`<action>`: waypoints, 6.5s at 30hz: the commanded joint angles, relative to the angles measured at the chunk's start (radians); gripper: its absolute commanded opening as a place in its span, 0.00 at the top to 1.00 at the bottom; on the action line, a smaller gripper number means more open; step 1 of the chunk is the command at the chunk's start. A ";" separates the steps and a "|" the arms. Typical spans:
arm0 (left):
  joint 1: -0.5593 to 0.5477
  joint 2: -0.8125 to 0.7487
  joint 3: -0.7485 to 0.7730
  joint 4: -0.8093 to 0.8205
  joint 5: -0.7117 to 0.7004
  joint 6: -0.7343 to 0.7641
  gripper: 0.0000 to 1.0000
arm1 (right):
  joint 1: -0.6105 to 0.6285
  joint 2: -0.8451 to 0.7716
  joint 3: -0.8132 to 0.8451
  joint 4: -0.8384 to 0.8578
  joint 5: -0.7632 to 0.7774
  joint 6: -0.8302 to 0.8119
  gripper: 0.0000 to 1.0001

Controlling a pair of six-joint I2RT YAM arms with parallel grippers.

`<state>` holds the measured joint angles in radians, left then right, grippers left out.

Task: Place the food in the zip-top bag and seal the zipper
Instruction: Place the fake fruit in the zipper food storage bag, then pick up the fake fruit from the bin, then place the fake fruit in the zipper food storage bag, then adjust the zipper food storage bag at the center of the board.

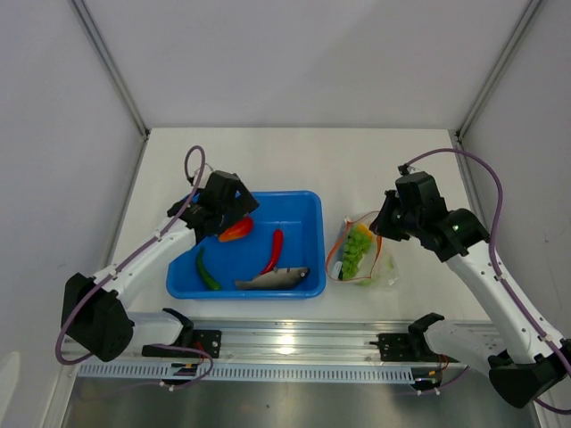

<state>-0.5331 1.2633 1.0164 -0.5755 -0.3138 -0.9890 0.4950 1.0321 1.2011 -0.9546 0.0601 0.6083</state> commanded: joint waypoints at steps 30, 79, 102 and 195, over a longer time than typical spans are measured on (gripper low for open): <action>0.139 0.315 0.062 -0.273 0.005 -1.037 0.01 | -0.006 -0.033 -0.006 0.036 0.006 -0.018 1.00; -0.066 -0.010 -0.025 -0.066 -0.047 -0.543 0.98 | -0.006 -0.038 -0.029 0.051 0.021 -0.027 1.00; -0.317 -0.130 -0.282 1.123 0.852 0.190 0.99 | -0.006 -0.003 -0.032 0.100 -0.048 -0.013 1.00; -0.584 0.128 -0.090 0.689 0.397 0.432 0.99 | -0.036 -0.089 -0.012 -0.002 -0.028 0.007 1.00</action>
<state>-1.1107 1.3861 0.8333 0.0853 0.0105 -0.6106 0.4690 0.9627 1.1763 -0.9718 -0.0471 0.6590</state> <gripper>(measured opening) 0.009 0.002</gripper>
